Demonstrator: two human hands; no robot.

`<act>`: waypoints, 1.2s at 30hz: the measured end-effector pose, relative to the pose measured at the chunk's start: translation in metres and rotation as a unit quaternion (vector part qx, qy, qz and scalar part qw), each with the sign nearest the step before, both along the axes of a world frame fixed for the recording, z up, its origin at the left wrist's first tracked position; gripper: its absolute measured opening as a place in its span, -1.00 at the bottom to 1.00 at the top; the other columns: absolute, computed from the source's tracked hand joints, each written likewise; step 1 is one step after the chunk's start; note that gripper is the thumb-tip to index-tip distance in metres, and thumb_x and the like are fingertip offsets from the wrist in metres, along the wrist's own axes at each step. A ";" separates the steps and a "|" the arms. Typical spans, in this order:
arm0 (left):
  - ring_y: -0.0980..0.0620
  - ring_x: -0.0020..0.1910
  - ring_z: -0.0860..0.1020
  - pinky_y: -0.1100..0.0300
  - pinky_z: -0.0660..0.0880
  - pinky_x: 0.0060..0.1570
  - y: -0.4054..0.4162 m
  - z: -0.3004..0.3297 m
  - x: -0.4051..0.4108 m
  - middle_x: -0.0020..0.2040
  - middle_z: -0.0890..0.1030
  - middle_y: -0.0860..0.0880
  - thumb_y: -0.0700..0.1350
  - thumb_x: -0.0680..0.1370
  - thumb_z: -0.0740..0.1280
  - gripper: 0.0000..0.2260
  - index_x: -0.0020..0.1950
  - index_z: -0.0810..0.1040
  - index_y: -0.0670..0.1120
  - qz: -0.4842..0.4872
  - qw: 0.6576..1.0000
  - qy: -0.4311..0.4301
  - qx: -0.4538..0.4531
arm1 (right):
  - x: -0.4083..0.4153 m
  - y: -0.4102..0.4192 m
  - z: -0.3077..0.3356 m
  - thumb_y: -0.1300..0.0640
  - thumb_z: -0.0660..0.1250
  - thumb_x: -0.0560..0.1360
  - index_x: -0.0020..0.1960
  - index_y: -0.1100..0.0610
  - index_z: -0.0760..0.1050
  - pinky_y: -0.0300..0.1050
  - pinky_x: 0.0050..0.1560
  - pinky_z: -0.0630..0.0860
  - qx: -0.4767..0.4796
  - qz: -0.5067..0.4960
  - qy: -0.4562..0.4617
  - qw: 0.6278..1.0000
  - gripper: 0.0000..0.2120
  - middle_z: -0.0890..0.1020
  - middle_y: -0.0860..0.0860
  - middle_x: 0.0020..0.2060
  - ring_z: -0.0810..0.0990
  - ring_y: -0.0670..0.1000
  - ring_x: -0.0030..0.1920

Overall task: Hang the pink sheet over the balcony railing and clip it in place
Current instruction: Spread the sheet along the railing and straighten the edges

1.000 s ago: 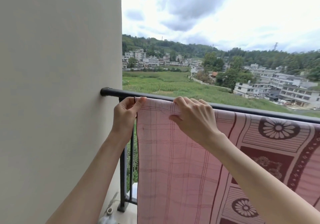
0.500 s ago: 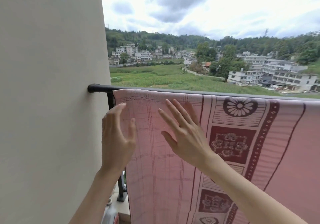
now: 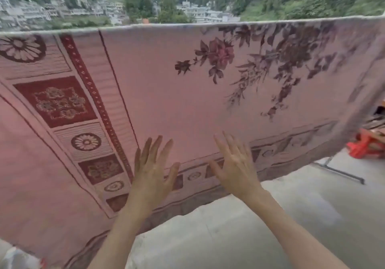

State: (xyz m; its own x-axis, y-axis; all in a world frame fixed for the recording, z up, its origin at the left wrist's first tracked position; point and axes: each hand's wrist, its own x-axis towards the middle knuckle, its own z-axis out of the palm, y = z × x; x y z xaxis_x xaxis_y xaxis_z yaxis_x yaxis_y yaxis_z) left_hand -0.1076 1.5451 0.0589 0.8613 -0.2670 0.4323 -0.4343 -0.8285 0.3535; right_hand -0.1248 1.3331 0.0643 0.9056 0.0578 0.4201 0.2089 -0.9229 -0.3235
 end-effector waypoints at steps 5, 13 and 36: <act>-0.12 0.52 0.00 -0.14 -0.07 0.45 -0.154 -0.042 -0.003 0.51 0.18 -0.06 0.08 0.59 0.14 -0.55 0.44 0.29 -0.06 -0.108 0.991 0.066 0.045 | -0.062 -0.151 -0.044 -0.18 0.14 0.54 0.51 -0.05 -0.02 0.16 0.46 -0.17 0.012 -0.158 0.068 0.985 -0.37 0.02 0.01 0.53 -0.06 0.04 0.52; -0.06 0.51 -0.07 -0.08 -0.12 0.46 -0.365 -0.101 -0.010 0.53 0.07 0.00 0.15 0.58 0.10 -0.49 0.51 0.12 0.09 -0.309 0.933 0.160 0.091 | -0.134 -0.315 -0.103 -0.20 0.13 0.53 0.52 -0.07 -0.06 0.15 0.45 -0.21 0.051 -0.350 0.169 0.920 -0.35 -0.02 0.02 0.53 -0.08 0.02 0.52; 0.00 0.52 -0.19 -0.07 -0.10 0.48 -0.922 -0.122 0.172 0.55 -0.01 -0.01 0.14 0.59 0.08 -0.50 0.51 0.10 0.06 -0.491 0.838 0.195 0.139 | -0.010 -0.797 -0.117 -0.19 0.11 0.55 0.52 -0.07 -0.07 0.03 0.44 -0.31 0.100 -0.520 0.184 0.828 -0.36 -0.04 0.00 0.53 -0.13 -0.02 0.52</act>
State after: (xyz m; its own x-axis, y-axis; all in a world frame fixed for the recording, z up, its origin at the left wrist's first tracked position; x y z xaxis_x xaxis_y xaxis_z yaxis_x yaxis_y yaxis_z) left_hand 0.0648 0.6228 -0.0635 0.2292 -0.9730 -0.0272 -0.8513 -0.2139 0.4792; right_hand -0.1351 0.5356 -0.0523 0.4910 -0.8711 0.0106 -0.8118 -0.4619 -0.3573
